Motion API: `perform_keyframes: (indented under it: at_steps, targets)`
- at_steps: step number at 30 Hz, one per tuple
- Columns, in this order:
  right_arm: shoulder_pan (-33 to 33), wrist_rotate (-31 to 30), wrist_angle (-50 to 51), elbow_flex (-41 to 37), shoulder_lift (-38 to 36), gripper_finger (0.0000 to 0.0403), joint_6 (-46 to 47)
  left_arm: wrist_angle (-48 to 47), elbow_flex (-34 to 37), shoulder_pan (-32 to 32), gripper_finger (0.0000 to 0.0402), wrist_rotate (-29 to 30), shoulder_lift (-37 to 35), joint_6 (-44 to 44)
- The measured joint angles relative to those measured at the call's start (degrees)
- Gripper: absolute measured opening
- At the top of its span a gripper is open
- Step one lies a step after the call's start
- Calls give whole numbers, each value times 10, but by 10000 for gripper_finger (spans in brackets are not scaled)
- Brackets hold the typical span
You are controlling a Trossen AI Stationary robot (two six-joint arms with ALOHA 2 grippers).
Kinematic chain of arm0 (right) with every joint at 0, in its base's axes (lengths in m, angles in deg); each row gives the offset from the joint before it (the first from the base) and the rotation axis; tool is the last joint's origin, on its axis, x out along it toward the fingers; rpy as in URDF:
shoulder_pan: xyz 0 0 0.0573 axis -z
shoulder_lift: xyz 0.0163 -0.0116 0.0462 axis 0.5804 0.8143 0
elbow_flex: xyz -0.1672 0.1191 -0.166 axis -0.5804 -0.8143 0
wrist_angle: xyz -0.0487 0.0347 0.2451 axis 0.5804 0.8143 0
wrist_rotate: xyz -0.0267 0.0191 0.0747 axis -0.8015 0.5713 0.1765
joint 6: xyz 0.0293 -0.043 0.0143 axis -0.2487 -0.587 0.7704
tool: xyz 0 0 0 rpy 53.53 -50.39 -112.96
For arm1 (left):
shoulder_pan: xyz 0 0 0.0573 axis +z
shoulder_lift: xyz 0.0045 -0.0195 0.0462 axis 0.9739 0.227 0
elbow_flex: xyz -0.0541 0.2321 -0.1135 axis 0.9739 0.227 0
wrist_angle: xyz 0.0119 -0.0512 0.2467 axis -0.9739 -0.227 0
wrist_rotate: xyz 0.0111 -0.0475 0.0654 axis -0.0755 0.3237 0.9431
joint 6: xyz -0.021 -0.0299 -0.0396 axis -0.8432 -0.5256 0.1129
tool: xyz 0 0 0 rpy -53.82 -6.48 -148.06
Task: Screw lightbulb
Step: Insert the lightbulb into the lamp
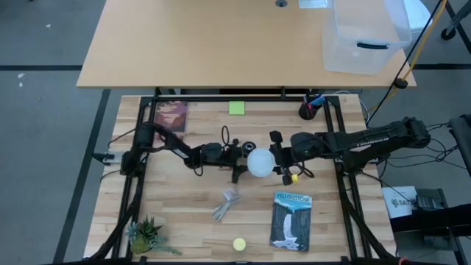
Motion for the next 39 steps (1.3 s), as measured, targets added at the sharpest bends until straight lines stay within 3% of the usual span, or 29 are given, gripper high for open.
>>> perform_keyframes:
  at_steps: [6,11,20,29,39]
  targets:
    - [8,0,-78,0,3,150,-16,-28,34,-6,229,21,-70,17]
    - [21,1,-137,0,3,163,-18,-69,68,-6,229,31,-134,36]
    - [59,4,-240,1,44,154,-6,-204,98,-17,229,95,-258,90]
    - [91,52,-297,0,81,160,41,-373,114,-52,229,172,-397,107]
    - [117,105,-308,0,83,160,64,-380,114,-74,229,197,-543,174]
